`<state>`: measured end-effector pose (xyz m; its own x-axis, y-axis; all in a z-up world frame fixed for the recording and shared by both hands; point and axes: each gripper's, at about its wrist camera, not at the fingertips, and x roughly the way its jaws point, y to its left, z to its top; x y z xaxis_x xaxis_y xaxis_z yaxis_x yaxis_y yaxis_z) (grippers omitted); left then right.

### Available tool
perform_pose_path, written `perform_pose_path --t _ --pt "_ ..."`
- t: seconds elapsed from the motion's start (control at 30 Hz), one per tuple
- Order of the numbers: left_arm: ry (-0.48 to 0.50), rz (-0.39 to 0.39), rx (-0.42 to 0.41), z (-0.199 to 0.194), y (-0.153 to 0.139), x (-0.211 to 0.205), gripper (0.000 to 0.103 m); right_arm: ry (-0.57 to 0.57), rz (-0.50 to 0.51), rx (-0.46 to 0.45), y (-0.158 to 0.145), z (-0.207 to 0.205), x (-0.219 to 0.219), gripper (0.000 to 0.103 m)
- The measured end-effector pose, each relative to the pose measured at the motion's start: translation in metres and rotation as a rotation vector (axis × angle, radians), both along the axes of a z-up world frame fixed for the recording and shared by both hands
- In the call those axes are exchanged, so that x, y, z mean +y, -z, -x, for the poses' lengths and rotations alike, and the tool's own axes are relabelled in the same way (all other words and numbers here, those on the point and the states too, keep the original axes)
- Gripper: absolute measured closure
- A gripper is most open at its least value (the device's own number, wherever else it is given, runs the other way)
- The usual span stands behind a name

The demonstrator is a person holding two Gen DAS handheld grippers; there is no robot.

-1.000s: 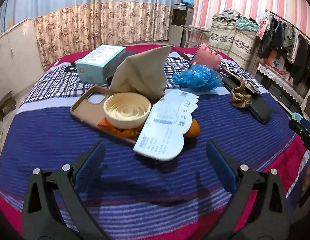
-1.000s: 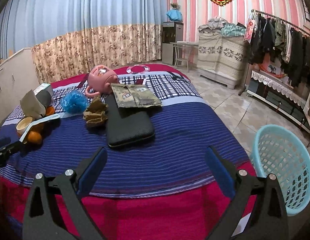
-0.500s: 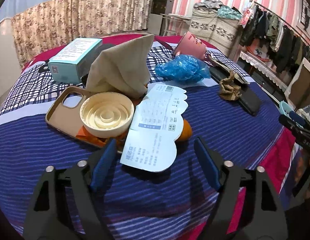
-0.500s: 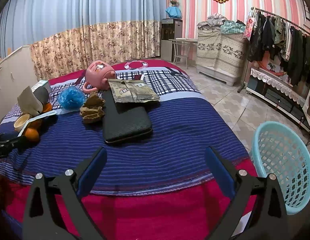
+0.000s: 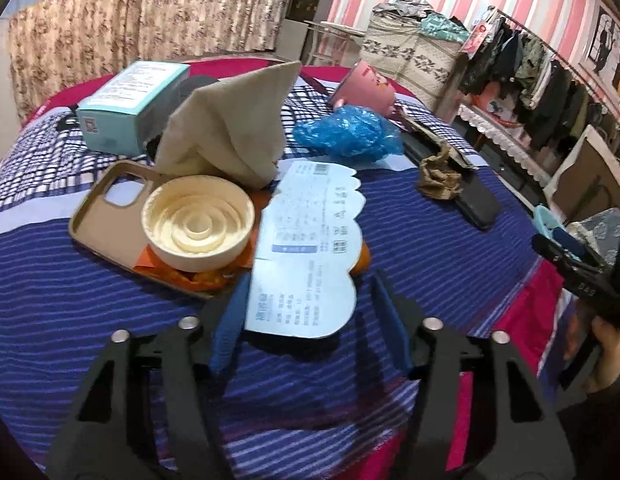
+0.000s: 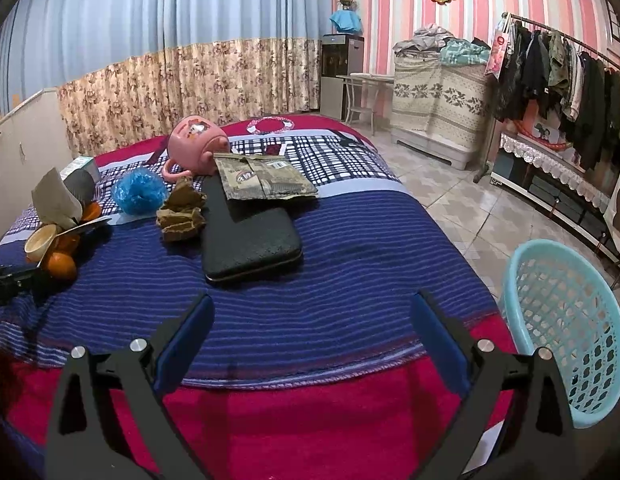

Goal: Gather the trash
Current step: 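Grasp the white receipt with the left gripper while the right gripper grasps the brown paper bag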

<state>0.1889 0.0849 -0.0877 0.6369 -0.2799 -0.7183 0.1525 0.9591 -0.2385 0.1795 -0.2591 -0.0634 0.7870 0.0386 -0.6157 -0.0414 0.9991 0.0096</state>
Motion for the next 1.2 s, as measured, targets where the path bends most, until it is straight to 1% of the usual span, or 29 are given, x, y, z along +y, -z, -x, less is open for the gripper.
perform_pose_path --t 0.07,0.1,0.27,0.37,0.43,0.53,0.6,0.67,0.7,0.73,0.77,0.8,0.87,0.9,0.93,0.97,1.0,1.07,1.1,1.2 --pt "0.010 -0.018 0.002 0.000 -0.001 -0.005 0.043 0.000 0.000 0.000 0.000 0.000 0.000 0.007" --pt "0.012 -0.020 0.000 0.001 -0.001 -0.007 0.055 -0.001 0.001 0.000 0.000 0.000 0.000 0.007" --pt "-0.010 0.001 -0.007 0.006 -0.005 -0.002 0.055 -0.021 0.015 -0.019 -0.002 0.001 0.005 0.007" --pt "-0.034 -0.005 -0.034 0.015 -0.012 0.003 0.055 -0.039 0.025 -0.040 -0.006 0.003 0.011 0.007" --pt "-0.048 -0.038 -0.075 0.025 -0.022 0.002 0.055 -0.056 0.020 -0.048 -0.009 0.001 0.017 0.007" --pt "-0.076 -0.117 -0.154 0.039 -0.039 -0.001 0.055 -0.101 0.024 -0.071 -0.016 -0.007 0.032 0.007" --pt "-0.102 -0.171 -0.214 0.048 -0.052 -0.002 0.055 -0.125 0.016 -0.068 -0.017 -0.015 0.042 0.007" --pt "-0.116 -0.189 -0.241 0.055 -0.061 0.003 0.055 -0.146 0.005 -0.055 -0.016 -0.027 0.054 0.007" --pt "-0.124 -0.194 -0.256 0.059 -0.067 0.006 0.065 -0.159 0.003 -0.043 -0.014 -0.034 0.062 0.008" --pt "-0.123 -0.192 -0.260 0.061 -0.070 0.009 0.082 -0.172 0.008 -0.034 -0.012 -0.042 0.070 0.008" --pt "-0.116 -0.192 -0.250 0.061 -0.072 0.011 0.094 -0.182 0.015 -0.029 -0.010 -0.046 0.077 0.008" --pt "-0.121 -0.186 -0.241 0.062 -0.073 0.016 0.094 -0.194 0.027 -0.023 -0.009 -0.052 0.086 0.009" --pt "-0.138 -0.184 -0.227 0.060 -0.071 0.027 0.094 -0.212 0.051 0.000 -0.004 -0.064 0.100 0.015" --pt "-0.153 -0.179 -0.208 0.058 -0.067 0.033 0.094 -0.221 0.064 0.025 0.000 -0.072 0.108 0.018" --pt "-0.158 -0.165 -0.192 0.057 -0.063 0.038 0.094 -0.232 0.071 0.050 0.004 -0.079 0.115 0.020" --pt "-0.163 -0.141 -0.176 0.056 -0.059 0.044 0.094 -0.239 0.082 0.063 0.007 -0.082 0.120 0.025" --pt "-0.164 -0.130 -0.173 0.057 -0.057 0.046 0.094 -0.242 0.107 0.075 0.012 -0.085 0.125 0.038" --pt "-0.167 -0.123 -0.169 0.057 -0.052 0.049 0.094 -0.248 0.159 0.092 0.018 -0.088 0.134 0.053" --pt "-0.169 -0.122 -0.166 0.057 -0.051 0.051 0.094 -0.255 0.165 0.084 0.018 -0.087 0.135 0.062" --pt "-0.167 -0.107 -0.173 0.058 -0.054 0.049 0.094 -0.278 0.150 0.064 0.013 -0.080 0.130 0.063"
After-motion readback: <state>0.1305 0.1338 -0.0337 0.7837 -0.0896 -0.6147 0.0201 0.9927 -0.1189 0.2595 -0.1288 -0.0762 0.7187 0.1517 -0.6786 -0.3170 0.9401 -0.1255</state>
